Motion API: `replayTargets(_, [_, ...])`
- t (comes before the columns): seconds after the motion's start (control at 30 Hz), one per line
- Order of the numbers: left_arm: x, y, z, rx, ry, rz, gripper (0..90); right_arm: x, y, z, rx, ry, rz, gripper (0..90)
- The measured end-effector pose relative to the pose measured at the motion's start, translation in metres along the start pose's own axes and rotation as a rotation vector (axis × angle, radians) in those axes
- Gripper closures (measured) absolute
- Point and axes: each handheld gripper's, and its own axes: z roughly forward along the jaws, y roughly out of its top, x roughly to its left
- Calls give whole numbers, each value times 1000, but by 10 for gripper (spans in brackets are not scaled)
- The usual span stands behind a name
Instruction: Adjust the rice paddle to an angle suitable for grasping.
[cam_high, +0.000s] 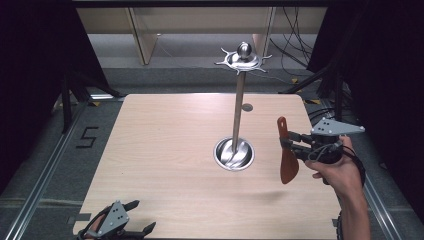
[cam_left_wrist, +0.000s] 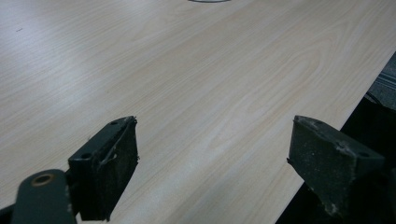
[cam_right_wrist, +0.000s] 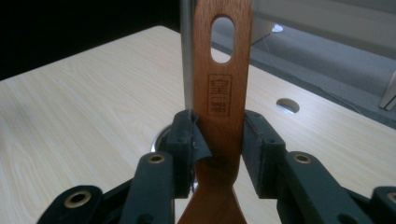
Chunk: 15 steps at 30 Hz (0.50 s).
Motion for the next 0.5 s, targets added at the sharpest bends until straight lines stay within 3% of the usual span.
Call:
replayTargets(0.2, [0, 0, 0, 0, 2, 0, 151, 3, 13, -4, -31, 21, -8, 672])
replayTargets(0.23, [2, 1, 0, 3, 3, 28, 151, 4, 14, -3, -47, 23, -1, 672])
replayTargets(0.3, [2, 1, 0, 4, 1, 29, 151, 4, 17, -3, -36, 40, 3, 672])
replayTargets(0.33, [0, 0, 0, 3, 2, 3, 151, 3, 18, -2, -56, 30, -10, 672])
replayTargets(0.37, [4, 1, -2, 16, 5, 45, 151, 4, 22, -3, -56, 35, -5, 672])
replayTargets(0.43, [4, 1, -2, 16, 10, 49, 151, 5, 25, -3, -64, 37, -3, 672])
replayTargets(0.5, [3, 1, -1, 2, 3, 26, 151, 5, 28, -4, -63, 46, -9, 672])
